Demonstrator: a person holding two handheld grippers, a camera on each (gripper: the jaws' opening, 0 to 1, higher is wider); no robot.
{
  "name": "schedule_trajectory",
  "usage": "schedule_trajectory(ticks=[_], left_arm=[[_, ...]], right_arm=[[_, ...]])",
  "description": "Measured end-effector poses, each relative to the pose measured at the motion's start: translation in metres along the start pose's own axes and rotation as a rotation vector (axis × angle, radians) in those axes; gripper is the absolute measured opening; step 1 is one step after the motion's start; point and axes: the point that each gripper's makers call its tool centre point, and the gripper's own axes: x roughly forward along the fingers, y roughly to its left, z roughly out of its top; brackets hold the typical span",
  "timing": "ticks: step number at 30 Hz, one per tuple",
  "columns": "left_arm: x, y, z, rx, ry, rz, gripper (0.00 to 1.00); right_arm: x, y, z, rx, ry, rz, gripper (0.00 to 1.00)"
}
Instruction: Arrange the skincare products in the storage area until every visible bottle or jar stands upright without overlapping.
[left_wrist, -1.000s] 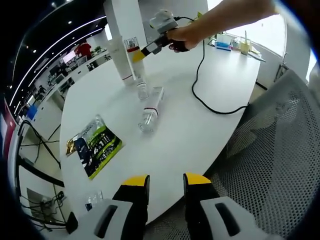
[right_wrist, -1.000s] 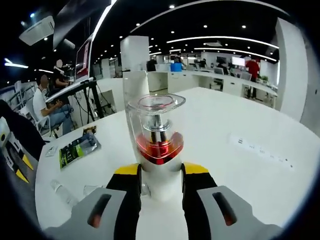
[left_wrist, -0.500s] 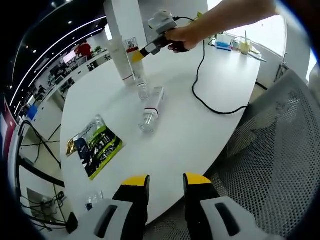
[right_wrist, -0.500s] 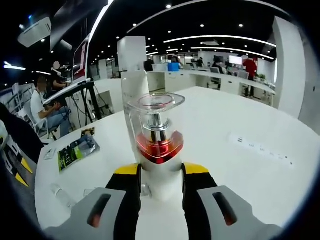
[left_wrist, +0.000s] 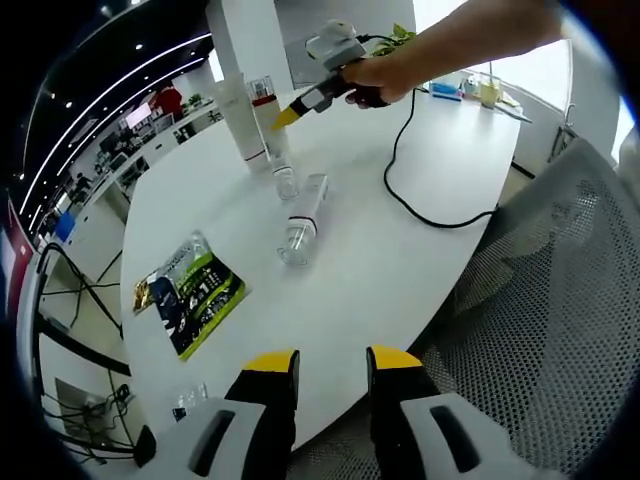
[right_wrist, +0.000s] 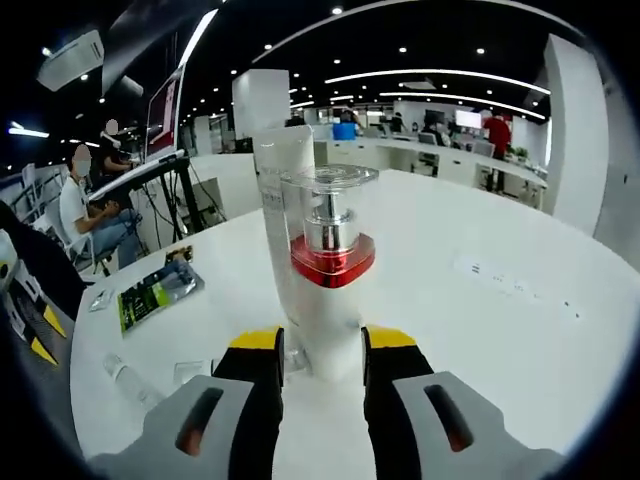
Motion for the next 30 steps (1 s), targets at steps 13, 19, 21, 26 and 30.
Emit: schedule_trajectory(ticks=[13, 19, 21, 26, 30], left_arm=[[-0.001, 0.001, 0.001, 0.004, -0.001, 0.006, 0.27], [-0.001, 0.001, 0.001, 0.004, -0.003, 0.007, 0.27], [-0.001, 0.002, 0.001, 0.001, -0.004, 0.010, 0.27], [-0.002, 0.003, 0.002, -0.001, -0.009, 0.019, 0.27], [-0.002, 0.005, 0.002, -0.004, -0.011, 0.027, 0.27]], right_arm=[[-0.016, 0.031, -0.062, -0.069, 0.234, 0.073, 0.28], [-0.026, 0.066, -0.064, -0.378, 0.279, 0.179, 0.25], [-0.026, 0.075, -0.051, -0.545, 0.255, 0.205, 0.25], [-0.009, 0.094, -0.047, -0.985, 0.364, 0.342, 0.30], [0.005, 0.107, -0.051, -1.140, 0.432, 0.493, 0.37]])
